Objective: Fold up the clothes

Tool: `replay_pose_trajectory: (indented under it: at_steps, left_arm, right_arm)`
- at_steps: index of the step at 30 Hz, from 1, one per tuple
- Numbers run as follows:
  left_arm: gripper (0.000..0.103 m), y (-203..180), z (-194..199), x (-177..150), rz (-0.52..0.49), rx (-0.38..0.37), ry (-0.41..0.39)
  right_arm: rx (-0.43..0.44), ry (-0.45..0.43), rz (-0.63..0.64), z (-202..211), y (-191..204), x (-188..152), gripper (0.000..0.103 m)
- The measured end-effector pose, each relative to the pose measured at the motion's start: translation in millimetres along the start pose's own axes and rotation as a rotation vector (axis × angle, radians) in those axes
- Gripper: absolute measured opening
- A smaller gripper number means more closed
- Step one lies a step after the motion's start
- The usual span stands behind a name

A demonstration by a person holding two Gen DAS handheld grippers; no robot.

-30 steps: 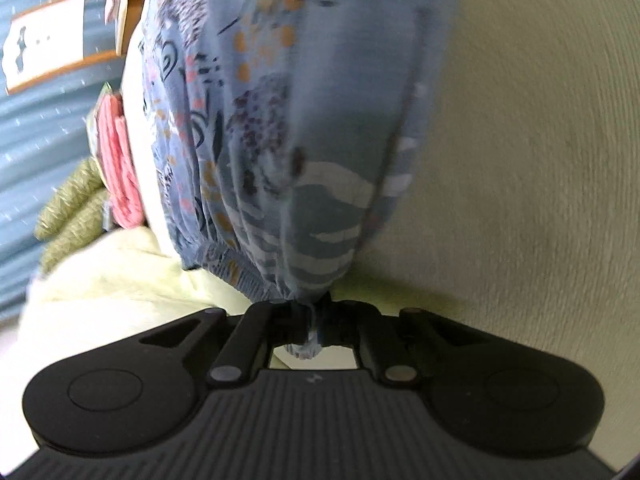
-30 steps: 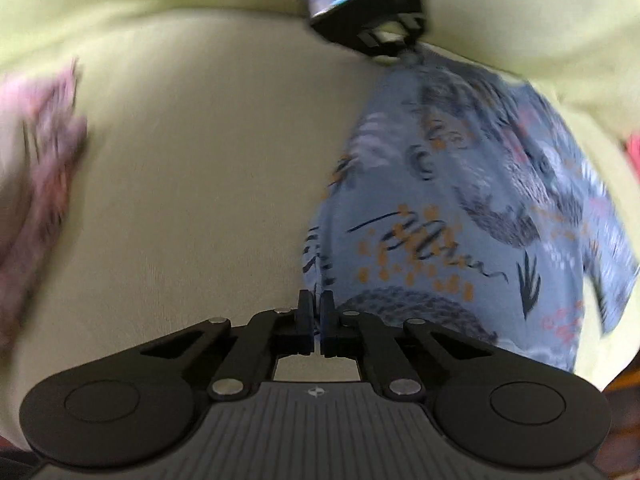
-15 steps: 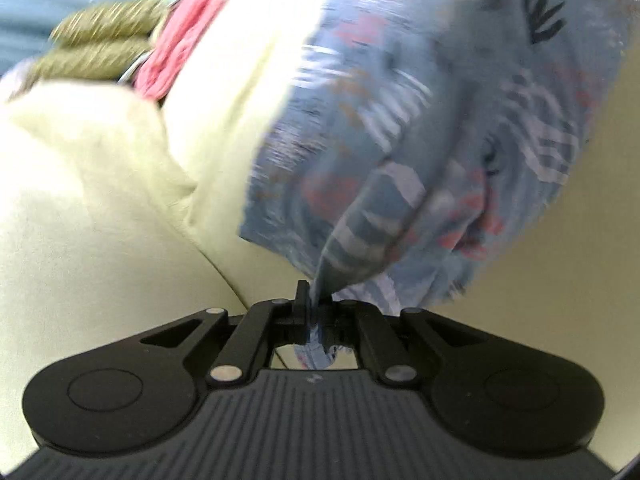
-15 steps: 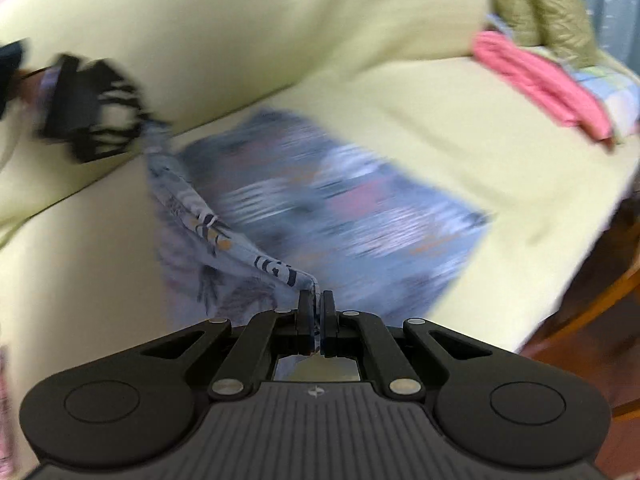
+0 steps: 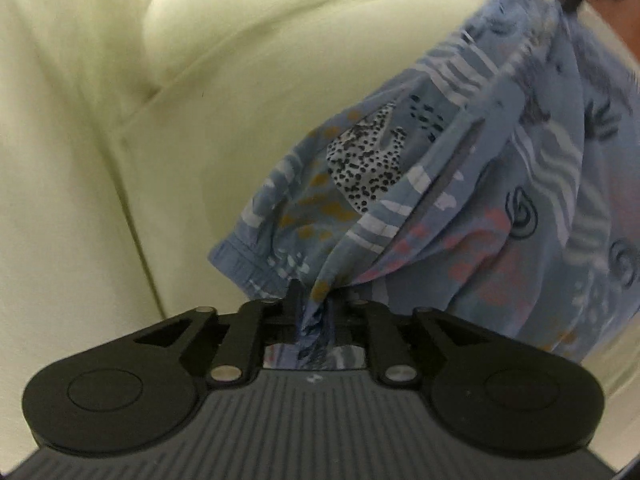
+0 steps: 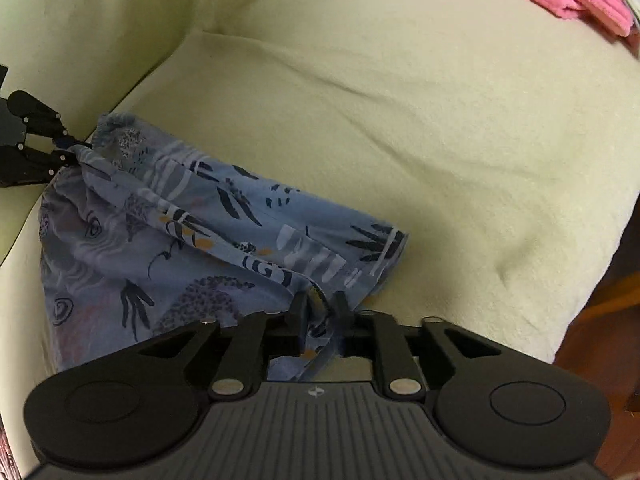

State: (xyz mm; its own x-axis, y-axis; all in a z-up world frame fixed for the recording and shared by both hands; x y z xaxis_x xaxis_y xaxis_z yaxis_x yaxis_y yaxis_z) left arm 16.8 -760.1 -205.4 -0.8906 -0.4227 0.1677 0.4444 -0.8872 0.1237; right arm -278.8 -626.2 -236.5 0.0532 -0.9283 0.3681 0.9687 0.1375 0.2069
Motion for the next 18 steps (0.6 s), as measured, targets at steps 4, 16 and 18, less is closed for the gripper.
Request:
replay_pose_trajectory:
  at_steps: [4,16,18]
  left_arm:
    - [0.028,6,3,-3,0.016,-0.021,-0.011]
    - [0.005,-3,33,-3,-0.156,0.017,-0.028]
    - [0.005,1,31,3,-0.178,0.037,-0.031]
  right_arm:
    - [0.021,-0.025,-0.006,-4,-4,-3,0.025]
    - [-0.019,-0.101,0.036,9,-17,21,0.002]
    - [-0.022,-0.104,0.025,9,-22,25,0.002]
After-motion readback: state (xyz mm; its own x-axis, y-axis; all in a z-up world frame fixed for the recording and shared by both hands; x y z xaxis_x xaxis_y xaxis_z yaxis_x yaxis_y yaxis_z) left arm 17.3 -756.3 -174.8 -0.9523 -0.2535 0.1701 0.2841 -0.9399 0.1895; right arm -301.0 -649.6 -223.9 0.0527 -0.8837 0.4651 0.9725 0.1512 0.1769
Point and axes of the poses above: each gripper's, at about its wrist camera, not at the fingertips, and z roughly against the way its jaws point, y to its left, x to its top, the point moved 9 cm from there along -z, roughly the way its jaws point, and after that the axes turned 6 degrees about -x, right-handed, at the moved point
